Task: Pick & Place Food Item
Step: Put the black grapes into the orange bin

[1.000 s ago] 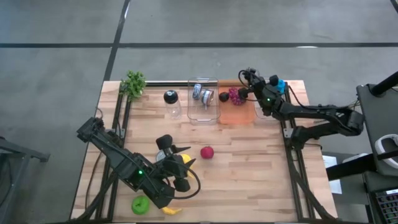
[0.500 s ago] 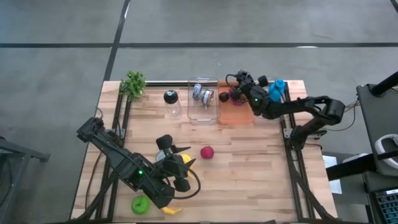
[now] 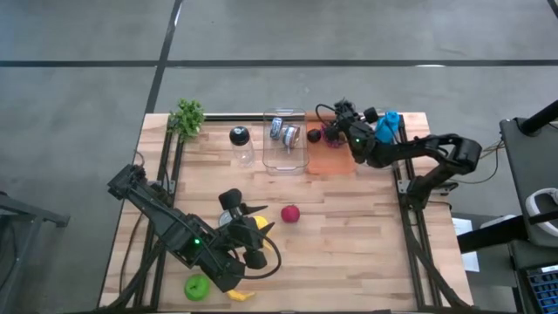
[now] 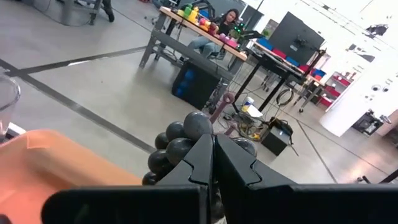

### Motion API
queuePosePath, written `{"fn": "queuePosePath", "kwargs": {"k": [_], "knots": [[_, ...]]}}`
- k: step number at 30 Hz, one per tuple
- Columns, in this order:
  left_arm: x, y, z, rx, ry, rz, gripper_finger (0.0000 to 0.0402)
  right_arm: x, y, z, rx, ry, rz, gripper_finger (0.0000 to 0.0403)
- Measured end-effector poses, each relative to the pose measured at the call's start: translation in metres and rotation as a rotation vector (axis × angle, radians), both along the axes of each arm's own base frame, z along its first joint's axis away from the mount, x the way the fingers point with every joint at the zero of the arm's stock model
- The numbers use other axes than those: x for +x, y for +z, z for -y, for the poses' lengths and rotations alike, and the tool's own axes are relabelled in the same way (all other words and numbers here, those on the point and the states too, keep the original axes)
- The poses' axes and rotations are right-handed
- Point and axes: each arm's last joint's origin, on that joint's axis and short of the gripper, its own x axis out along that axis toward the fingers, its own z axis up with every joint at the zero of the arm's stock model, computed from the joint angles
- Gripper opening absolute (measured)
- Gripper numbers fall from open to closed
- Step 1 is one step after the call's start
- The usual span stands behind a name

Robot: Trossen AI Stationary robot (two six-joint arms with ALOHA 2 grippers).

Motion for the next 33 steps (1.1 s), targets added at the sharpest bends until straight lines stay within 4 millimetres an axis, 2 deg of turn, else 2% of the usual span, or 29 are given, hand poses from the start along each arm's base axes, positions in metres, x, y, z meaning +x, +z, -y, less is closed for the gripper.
{"fn": "queuePosePath", "kwargs": {"k": [10,20,26,33], "knots": [[0.000,0.000,0.000,0.000,0.000,0.000,0.0210,-0.001,-0.020,-0.001,0.081,0.003,-0.030,0.0008],[0.000,0.000,0.000,0.000,0.001,0.000,0.0210,0.002,-0.022,-0.005,0.105,0.063,-0.025,0.0008],[0.000,0.000,-0.001,0.000,0.002,0.000,0.0210,0.007,-0.026,-0.010,0.161,0.202,-0.036,0.0008],[0.000,0.000,-0.001,0.000,0.002,0.000,0.0210,0.007,-0.026,-0.010,0.169,0.199,-0.007,0.0008]]}}
